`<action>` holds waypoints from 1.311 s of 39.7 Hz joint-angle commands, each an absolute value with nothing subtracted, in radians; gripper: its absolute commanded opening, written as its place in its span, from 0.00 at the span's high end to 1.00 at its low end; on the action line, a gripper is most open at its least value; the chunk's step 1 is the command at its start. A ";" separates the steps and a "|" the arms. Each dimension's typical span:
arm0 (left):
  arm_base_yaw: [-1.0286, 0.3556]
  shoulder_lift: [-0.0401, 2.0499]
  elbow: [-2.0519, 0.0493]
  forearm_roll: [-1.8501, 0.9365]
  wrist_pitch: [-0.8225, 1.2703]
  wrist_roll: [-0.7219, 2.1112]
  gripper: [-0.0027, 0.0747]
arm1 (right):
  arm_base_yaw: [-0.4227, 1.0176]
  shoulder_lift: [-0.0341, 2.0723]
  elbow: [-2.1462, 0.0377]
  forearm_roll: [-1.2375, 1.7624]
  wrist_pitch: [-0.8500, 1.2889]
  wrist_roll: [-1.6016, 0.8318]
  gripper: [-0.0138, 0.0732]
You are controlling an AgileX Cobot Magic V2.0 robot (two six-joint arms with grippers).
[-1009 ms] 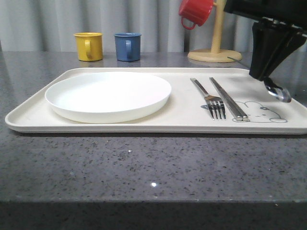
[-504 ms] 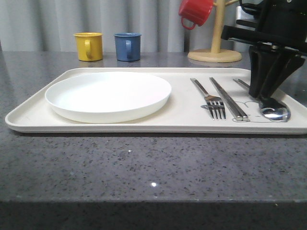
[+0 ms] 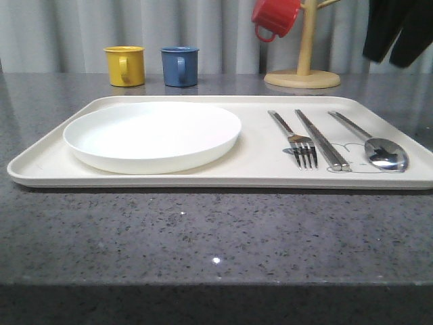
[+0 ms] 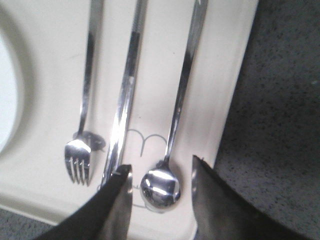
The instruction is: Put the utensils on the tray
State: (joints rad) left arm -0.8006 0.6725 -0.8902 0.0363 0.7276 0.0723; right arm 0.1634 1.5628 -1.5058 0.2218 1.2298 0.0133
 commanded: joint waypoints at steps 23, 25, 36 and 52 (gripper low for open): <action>-0.808 0.675 -0.916 0.029 0.650 0.064 0.42 | 0.165 0.775 -1.074 0.142 1.121 -0.070 0.47; -0.808 0.675 -0.916 0.029 0.650 0.064 0.42 | 0.165 0.713 -1.036 0.142 1.106 -0.070 0.47; -0.808 0.675 -0.916 0.031 0.650 0.064 0.42 | 0.165 0.421 -0.888 0.142 1.088 -0.070 0.47; -0.808 0.675 -0.916 0.031 0.650 0.064 0.42 | 0.165 0.291 -0.840 0.142 1.073 -0.070 0.55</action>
